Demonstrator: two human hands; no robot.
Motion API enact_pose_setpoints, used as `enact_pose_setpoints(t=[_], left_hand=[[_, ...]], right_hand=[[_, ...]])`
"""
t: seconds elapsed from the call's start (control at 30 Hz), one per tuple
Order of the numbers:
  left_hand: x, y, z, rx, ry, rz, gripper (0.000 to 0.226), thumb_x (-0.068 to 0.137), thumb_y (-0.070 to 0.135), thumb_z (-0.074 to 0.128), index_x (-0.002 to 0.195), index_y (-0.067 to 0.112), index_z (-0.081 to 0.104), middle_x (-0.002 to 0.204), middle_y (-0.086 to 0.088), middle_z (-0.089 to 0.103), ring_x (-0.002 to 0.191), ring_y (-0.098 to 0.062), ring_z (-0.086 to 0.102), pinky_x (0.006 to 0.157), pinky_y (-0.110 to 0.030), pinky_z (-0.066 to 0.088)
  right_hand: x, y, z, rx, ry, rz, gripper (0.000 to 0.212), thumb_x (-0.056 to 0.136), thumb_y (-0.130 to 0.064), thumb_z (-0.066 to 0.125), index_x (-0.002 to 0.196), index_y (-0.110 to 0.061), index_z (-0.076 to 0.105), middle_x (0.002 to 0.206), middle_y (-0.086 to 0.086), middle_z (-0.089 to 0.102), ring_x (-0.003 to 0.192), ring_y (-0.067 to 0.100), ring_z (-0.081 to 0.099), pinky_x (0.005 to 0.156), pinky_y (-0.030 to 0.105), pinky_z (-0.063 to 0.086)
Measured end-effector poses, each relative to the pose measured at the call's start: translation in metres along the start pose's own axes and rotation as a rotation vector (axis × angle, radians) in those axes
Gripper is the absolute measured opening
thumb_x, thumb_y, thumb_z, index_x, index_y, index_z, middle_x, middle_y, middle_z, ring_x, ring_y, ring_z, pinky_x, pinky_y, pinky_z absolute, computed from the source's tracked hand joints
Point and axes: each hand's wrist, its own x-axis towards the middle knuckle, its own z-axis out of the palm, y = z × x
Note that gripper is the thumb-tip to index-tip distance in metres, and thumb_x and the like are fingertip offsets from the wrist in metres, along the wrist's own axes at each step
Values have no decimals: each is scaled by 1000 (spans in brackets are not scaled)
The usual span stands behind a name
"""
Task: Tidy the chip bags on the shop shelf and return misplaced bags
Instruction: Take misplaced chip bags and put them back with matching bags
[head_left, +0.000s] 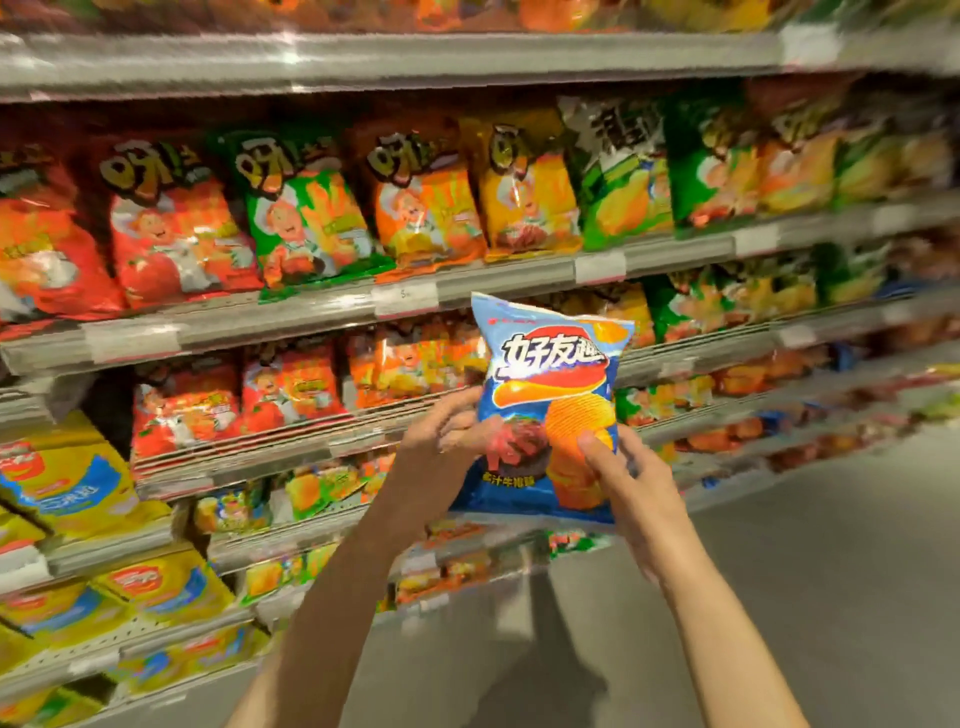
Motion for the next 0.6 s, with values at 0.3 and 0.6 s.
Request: enact_pose_setpoints(t=[0.3,0.6], left_hand=[[83,14,147,-73,-164,12,41,86,27,68,124,13,63,113,-25,69,109,-34,66,96,-55,52],[194,26,286,-32,-272,103,24,99,13,56,121,15,65,97,20,76,92,1,71,71,-10,52]], right_hand=[[43,-23,-141,6,165,-30,40,81,-48,73,105,-17,72,103,10,77,93,19,70,89,44,54],[139,-53,-281,-134,242,-19,41,92,-46,65,128,-26,63,119,-8,74,109,8,69,98,30,54]])
